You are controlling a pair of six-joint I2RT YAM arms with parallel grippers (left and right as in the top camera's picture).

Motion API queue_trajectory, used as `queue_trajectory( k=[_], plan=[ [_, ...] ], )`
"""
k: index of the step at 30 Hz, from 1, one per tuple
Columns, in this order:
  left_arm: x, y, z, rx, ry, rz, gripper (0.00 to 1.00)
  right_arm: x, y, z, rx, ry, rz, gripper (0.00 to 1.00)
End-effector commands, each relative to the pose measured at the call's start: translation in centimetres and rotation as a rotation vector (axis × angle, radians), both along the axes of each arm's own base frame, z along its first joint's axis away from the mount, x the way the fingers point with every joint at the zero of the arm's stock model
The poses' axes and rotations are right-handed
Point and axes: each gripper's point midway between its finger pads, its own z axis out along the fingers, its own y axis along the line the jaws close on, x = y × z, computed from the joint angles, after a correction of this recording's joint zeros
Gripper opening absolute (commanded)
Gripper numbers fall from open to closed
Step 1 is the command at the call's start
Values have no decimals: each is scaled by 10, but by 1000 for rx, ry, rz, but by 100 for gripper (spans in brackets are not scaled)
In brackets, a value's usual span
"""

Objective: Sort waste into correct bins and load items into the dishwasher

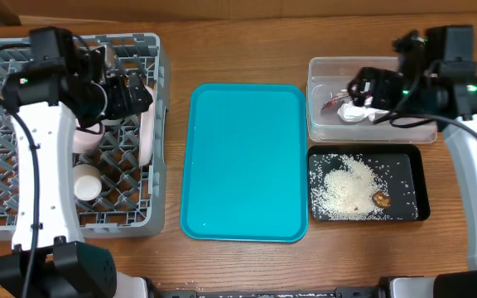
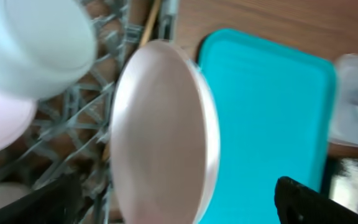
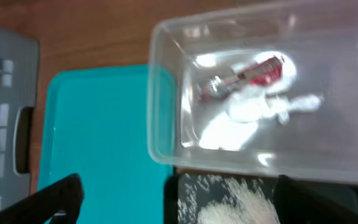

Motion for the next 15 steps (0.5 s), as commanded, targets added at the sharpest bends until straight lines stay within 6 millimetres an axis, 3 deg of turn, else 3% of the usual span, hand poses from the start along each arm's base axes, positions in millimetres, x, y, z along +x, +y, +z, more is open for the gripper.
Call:
queue_trajectory(
  k=[1, 4, 6, 9, 15],
  plan=[
    [-13, 14, -13, 106, 102, 102, 100, 6, 13, -8, -55, -2, 61, 100],
    [-38, 12, -20, 94, 215, 140, 100, -9, 13, -24, -55, 99, 45, 100],
    [-59, 15, -23, 118, 298, 148, 100, -19, 3, -30, -67, 166, -53, 100],
    [-79, 15, -23, 145, 352, 144, 100, -29, -2, -31, -68, 210, -103, 100],
    [-94, -4, -14, 177, 151, 77, 100, -45, -2, -21, -58, 129, -109, 100]
  ],
)
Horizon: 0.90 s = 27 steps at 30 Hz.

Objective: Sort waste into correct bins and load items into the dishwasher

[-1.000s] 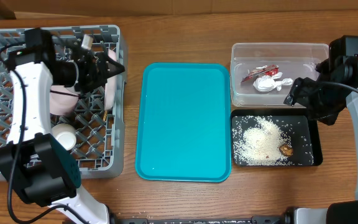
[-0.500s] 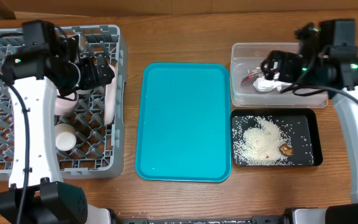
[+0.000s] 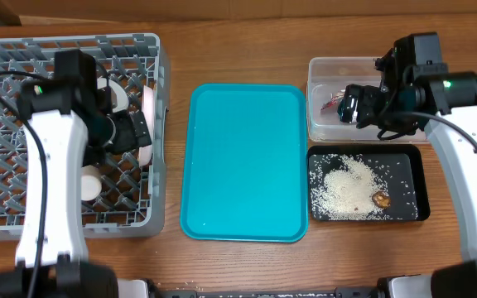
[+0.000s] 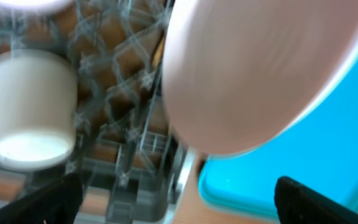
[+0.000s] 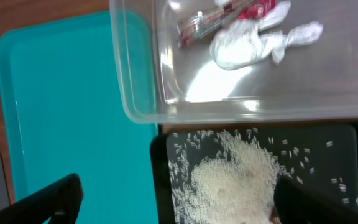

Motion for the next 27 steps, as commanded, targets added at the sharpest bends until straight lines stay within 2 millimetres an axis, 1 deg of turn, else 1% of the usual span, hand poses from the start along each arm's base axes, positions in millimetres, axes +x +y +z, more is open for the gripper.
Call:
queue_trajectory(
  k=[1, 4, 5, 6, 7, 10, 12, 15, 17, 20, 23, 27],
  plan=[
    [-23, -16, 18, 39, -170, -60, 100, -18, -4, 19, 1, -106, -33, 100],
    [-36, -26, 26, 52, -329, -103, 100, -36, -6, 24, 10, -200, -34, 100],
    [-43, -30, 30, 62, -404, -137, 100, -49, -8, 26, 10, -252, -36, 100],
    [-47, -32, 33, 67, -439, -151, 100, -54, -10, 27, 5, -273, -41, 100],
    [-55, -35, 38, 72, -513, -165, 100, -66, -13, 28, -2, -313, -50, 100],
    [-77, -36, 48, 78, -650, -160, 100, -91, -25, 28, -31, -378, -97, 100],
    [-86, -33, 56, 97, -725, -150, 100, -105, -31, 29, -50, -416, -113, 100],
    [-98, -32, 69, 109, -823, -142, 100, -124, -32, 31, -48, -438, -115, 100],
    [-107, -32, 71, 110, -837, -141, 100, -131, -33, 34, -46, -453, -116, 100],
    [-112, -32, 64, 108, -804, -143, 100, -131, -33, 34, -47, -450, -116, 100],
    [-121, -32, 52, 104, -746, -146, 100, -130, -33, 33, -48, -445, -116, 100],
    [-126, -31, 46, 102, -710, -147, 100, -130, -33, 32, -48, -444, -116, 100]
  ],
)
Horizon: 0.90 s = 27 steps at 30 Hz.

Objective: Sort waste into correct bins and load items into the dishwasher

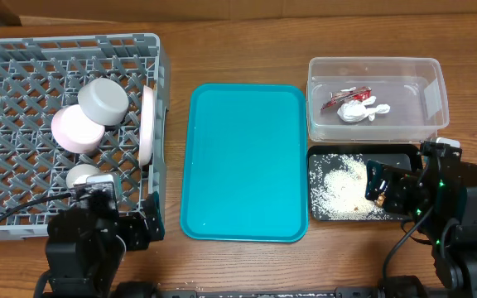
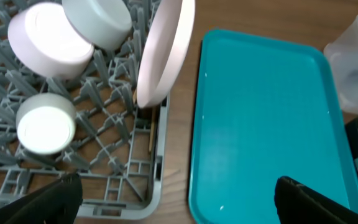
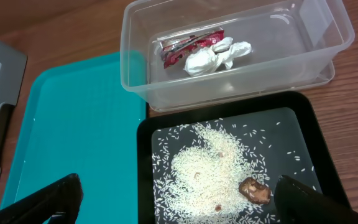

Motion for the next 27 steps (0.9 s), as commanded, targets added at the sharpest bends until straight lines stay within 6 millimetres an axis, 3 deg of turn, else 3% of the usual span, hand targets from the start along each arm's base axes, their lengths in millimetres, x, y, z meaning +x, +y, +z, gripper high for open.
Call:
queue_trajectory(
  k=[1, 8, 12, 17, 27],
  plan=[
    [-4, 1, -7, 23, 23, -10, 100, 0, -2, -1, -5, -1, -13, 100],
    [-10, 1, -13, 23, 55, -10, 100, -4, -3, -3, -6, 2, -13, 100],
    [-10, 1, -13, 23, 56, -10, 100, -8, -5, 9, -26, -73, 0, 100],
    [-10, 1, -13, 23, 56, -10, 100, -9, -2, 33, -87, -349, 64, 100],
    [-10, 1, -13, 23, 56, -10, 100, 3, -2, 26, -65, -862, 35, 100]
  ],
)
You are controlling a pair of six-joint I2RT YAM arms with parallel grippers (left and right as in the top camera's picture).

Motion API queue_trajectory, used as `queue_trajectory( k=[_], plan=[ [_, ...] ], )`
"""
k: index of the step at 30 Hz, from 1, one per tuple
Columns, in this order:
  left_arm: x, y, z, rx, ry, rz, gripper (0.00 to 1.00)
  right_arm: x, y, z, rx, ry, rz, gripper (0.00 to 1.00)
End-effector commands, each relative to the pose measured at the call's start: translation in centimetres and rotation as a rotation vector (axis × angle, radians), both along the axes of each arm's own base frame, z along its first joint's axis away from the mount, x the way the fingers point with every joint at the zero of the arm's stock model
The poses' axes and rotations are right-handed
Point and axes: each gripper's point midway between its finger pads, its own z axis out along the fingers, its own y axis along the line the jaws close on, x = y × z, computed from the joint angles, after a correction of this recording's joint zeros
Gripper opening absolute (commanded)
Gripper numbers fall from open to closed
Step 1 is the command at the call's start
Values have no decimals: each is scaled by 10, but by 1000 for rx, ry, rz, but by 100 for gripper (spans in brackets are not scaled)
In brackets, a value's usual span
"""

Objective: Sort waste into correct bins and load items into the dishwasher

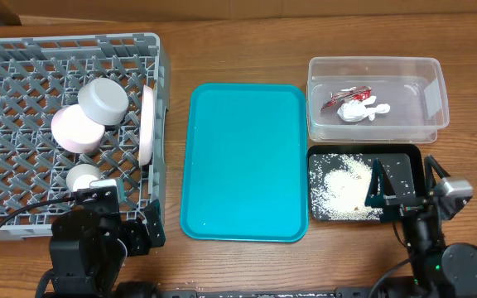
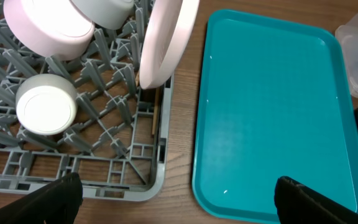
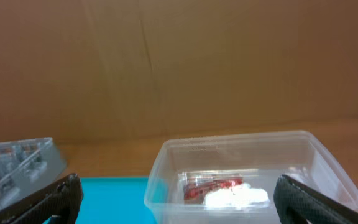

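Observation:
The grey dish rack (image 1: 151, 50) on the left holds a grey bowl (image 1: 106, 100), a pink bowl (image 1: 77, 131), a white cup (image 1: 81, 176) and a pink plate (image 1: 146, 124) standing on edge. A clear bin (image 1: 437, 91) at the back right contains a red wrapper (image 3: 213, 182) and white tissue (image 3: 238, 197). In front of it, rice (image 1: 342, 184) lies in the black tray (image 1: 404, 165). My left gripper (image 2: 179, 202) is open and empty at the table's front left. My right gripper (image 3: 176, 199) is open and empty at the front right, facing the clear bin.
A teal tray (image 1: 243, 161) lies bare in the middle of the wooden table. A brown cardboard wall (image 3: 179, 62) stands behind the table. Both arm bases sit at the front edge.
My right wrist has tilted up: its view showed both bins from above and now looks level across the clear bin at the wall. The left gripper has hardly moved.
At first my left gripper was in the rack beside the pink plate, and my right was over the clear bin. Later both arms stood back at the table's front edge, open and empty. Now the right wrist faces forward.

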Motion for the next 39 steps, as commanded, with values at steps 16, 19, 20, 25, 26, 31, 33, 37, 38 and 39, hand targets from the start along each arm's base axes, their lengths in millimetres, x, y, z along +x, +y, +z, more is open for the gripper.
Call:
queue_trajectory(
  k=[16, 19, 20, 25, 26, 31, 33, 37, 38, 39],
  plan=[
    [-1, 0, 0, 19, -5, -14, 100, 20, -2, -107, -16, 93, -17, 100],
    [-1, 0, 0, 19, -5, -14, 100, 20, -2, -107, -16, 93, -17, 100],
    [-1, 0, 0, 19, -5, -14, 100, 20, -2, -107, -16, 93, -17, 100],
    [-1, 0, 0, 19, -5, -14, 100, 20, -2, -107, -16, 93, -17, 100],
    [-1, 0, 0, 19, -5, -14, 100, 20, -2, -107, -16, 93, -17, 100],
    [-1, 0, 0, 19, -5, -14, 100, 20, -2, -107, -16, 93, -17, 100],
    [-1, 0, 0, 19, -5, -14, 100, 20, -2, -107, -16, 93, -17, 100],
    [-1, 0, 0, 19, -5, -14, 100, 20, -2, -107, -16, 93, -17, 100],
    [-1, 0, 0, 19, -5, -14, 100, 20, -2, -107, -16, 93, -17, 100],
    [-1, 0, 0, 19, -5, -14, 100, 20, -2, -107, -16, 93, -17, 100]
  ],
)
